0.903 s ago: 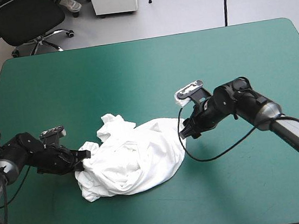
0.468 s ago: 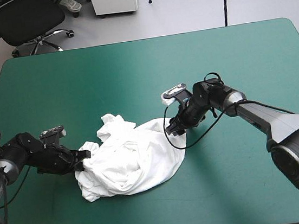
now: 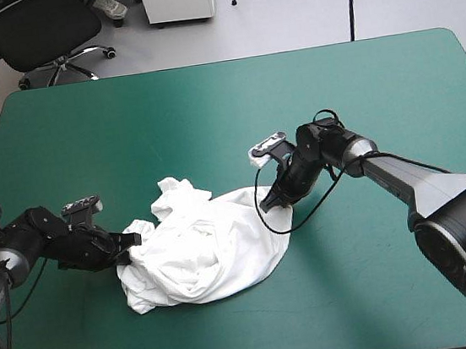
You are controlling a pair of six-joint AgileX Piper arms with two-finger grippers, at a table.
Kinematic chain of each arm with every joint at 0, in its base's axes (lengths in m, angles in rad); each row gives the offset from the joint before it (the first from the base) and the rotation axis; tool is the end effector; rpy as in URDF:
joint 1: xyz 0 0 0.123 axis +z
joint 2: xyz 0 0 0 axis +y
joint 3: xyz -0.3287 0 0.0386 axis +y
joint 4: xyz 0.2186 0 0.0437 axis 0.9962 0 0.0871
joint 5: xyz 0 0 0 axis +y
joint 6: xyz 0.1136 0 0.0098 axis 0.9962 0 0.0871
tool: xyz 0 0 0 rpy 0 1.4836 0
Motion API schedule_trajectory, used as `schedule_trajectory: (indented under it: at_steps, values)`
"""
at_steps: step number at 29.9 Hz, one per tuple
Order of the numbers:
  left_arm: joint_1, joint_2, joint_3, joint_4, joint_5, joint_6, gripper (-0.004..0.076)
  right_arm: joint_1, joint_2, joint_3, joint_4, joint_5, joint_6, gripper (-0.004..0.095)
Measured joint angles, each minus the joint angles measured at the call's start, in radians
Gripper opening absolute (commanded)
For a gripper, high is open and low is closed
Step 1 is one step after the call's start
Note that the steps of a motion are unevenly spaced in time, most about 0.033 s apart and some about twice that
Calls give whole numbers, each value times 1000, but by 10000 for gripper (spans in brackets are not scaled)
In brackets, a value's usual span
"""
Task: Fold the cloth
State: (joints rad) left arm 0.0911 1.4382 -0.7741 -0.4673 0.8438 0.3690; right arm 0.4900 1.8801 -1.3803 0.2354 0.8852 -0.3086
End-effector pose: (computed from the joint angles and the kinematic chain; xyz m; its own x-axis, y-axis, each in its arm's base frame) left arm 0.2184 -0.0186 0.2485 -0.9744 -0.0461 -0.2199 0.0274 0.9471 -0.3198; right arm 0.3267 0.1976 0.2503 -0.7559 -0.5785 -0.3065 -0.6347 0.7623 0.1265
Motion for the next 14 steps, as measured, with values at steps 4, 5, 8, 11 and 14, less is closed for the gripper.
schedule_trajectory:
  at_steps: [4,5,8,11,14]
  values:
    - [0,-17,-11,-1,-16,0,-17,2,-36,6,-74,-16,47,0]
    - [0,-27,-20,-2,-16,1,-17,2,-55,7,-102,-22,58,0]
    - [0,-86,-89,-18,5,4,-17,0,-166,5,-158,-39,87,0]
    - [0,-145,-186,-37,54,4,-17,0,-279,-4,-192,-34,96,0]
    - [0,-188,-307,-50,123,4,-17,0,-387,-17,-228,-16,104,0]
